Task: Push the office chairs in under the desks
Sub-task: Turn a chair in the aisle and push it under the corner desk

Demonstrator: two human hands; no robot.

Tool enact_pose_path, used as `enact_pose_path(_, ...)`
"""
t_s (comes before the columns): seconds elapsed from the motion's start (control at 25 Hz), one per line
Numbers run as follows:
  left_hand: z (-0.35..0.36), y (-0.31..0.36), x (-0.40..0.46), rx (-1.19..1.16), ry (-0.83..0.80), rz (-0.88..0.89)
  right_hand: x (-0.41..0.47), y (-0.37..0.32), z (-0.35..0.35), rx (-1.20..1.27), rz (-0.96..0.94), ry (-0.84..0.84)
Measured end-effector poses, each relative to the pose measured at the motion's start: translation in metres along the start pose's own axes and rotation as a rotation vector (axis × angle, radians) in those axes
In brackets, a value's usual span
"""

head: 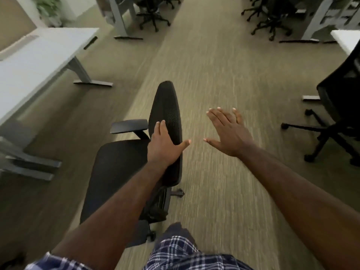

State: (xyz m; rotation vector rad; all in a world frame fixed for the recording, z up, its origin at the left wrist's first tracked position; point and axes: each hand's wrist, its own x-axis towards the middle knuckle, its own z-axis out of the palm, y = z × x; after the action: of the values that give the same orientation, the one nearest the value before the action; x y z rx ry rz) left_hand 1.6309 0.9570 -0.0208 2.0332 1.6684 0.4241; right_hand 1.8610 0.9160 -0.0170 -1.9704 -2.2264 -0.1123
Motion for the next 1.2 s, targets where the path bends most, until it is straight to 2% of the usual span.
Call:
enact_pose_path(0.16,0.006,0.006,0.026,-0.120,-0.023,-0.144,0.062,0.030,0.009,-0.034,-0.163,-0.059)
enact_pose_path(0.32,0.009,0.006,0.063,-0.248,-0.054,-0.237,0.145,0.048,0.016,-0.080,-0.330,-0.106)
enact_pose_path(0.44,0.014,0.009,0.075,-0.299,-0.060,-0.281,0.175,0.048,0.021,-0.094,-0.432,-0.108)
enact_pose_path(0.68,0.014,0.020,0.077,-0.284,-0.041,-0.356,0.224,0.044,0.032,-0.063,-0.641,-0.167)
enact_pose_path(0.8,0.015,0.030,0.074,-0.275,-0.002,-0.501,0.256,0.042,0.039,-0.058,-0.797,-0.222)
enact_pose_path(0.84,0.018,0.037,0.067,-0.263,0.050,-0.591,0.266,0.036,0.040,-0.049,-0.877,-0.229)
enact_pose_path(0.92,0.020,0.040,0.056,-0.125,0.067,-0.683,0.278,0.030,0.041,-0.011,-0.909,-0.243)
enact_pose_path(1.04,0.032,0.062,0.035,0.037,0.183,-0.866,0.287,0.028,0.047,0.024,-1.035,-0.246)
enact_pose_path(1.2,0.048,0.071,0.010,0.262,0.341,-0.978,0.295,0.020,0.050,0.029,-1.097,-0.221)
